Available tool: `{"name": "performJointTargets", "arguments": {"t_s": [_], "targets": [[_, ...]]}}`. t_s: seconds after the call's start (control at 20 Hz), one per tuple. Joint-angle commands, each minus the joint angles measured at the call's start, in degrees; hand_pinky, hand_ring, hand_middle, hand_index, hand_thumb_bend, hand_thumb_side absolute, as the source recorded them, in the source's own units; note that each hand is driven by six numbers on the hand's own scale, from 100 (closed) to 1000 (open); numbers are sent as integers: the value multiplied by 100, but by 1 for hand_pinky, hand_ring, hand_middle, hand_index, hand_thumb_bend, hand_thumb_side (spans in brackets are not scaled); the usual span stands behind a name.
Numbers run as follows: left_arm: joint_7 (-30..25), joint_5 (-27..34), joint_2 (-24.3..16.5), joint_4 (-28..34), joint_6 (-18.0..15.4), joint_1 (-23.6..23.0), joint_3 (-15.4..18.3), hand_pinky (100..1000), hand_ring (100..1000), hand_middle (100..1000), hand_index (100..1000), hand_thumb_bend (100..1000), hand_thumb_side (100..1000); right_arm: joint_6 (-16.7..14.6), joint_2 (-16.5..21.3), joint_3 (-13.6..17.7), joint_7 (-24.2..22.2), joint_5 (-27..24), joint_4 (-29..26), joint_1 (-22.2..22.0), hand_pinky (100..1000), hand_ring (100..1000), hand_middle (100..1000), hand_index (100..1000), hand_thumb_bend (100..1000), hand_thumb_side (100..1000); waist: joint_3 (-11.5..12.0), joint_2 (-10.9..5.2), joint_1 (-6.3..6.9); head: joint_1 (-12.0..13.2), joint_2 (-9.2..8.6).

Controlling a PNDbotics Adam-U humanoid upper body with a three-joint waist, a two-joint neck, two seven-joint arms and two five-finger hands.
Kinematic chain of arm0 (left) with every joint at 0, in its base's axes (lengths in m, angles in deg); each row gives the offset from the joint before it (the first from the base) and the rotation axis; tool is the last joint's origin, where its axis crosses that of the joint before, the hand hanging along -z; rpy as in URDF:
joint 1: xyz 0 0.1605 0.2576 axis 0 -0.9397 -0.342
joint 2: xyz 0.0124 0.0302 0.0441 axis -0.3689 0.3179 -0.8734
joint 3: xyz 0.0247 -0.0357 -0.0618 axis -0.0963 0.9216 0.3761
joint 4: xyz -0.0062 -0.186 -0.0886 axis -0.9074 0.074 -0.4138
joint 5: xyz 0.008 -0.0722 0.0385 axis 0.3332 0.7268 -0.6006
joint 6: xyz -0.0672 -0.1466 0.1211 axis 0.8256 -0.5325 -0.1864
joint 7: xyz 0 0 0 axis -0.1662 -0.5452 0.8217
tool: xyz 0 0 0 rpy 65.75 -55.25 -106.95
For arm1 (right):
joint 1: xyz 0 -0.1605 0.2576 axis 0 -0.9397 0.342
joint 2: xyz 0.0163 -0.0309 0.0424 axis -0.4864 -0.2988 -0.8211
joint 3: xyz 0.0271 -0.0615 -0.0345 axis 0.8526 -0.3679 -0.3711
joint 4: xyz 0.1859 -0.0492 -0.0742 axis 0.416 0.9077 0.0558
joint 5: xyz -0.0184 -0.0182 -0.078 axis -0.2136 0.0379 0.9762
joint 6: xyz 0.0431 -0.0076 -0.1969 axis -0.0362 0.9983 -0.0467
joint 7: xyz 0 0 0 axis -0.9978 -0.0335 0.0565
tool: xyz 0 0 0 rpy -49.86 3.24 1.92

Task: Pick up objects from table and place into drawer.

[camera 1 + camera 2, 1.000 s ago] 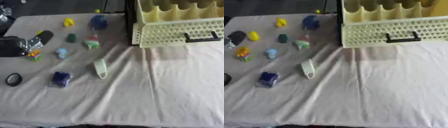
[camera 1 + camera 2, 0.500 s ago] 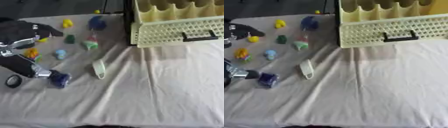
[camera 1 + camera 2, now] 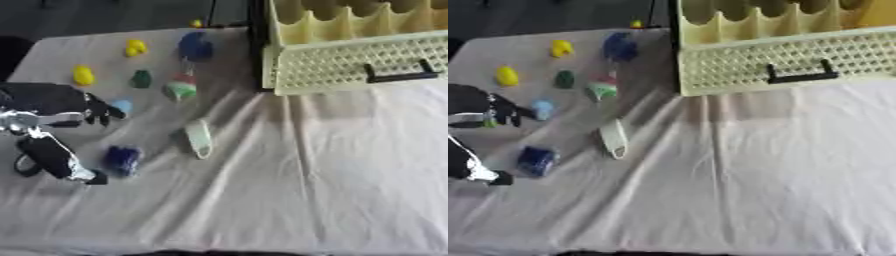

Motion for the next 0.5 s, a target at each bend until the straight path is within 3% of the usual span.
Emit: {"name": "performJointTargets", "arguments": {"t_s": [0.05, 0.5], "targets": [[186, -54, -61, -204, 61, 125, 4, 528, 705, 732, 954, 545, 597, -10, 77, 47, 16, -52, -93, 48, 585, 670, 699, 791, 100, 788, -22, -102, -31, 47, -65], [359, -475, 194, -1034, -115, 279, -225, 514, 684, 687, 941, 515, 579, -11, 48, 51, 13, -43, -93, 51, 580, 668, 696, 791, 100, 792, -135, -36, -22, 109, -112]]}}
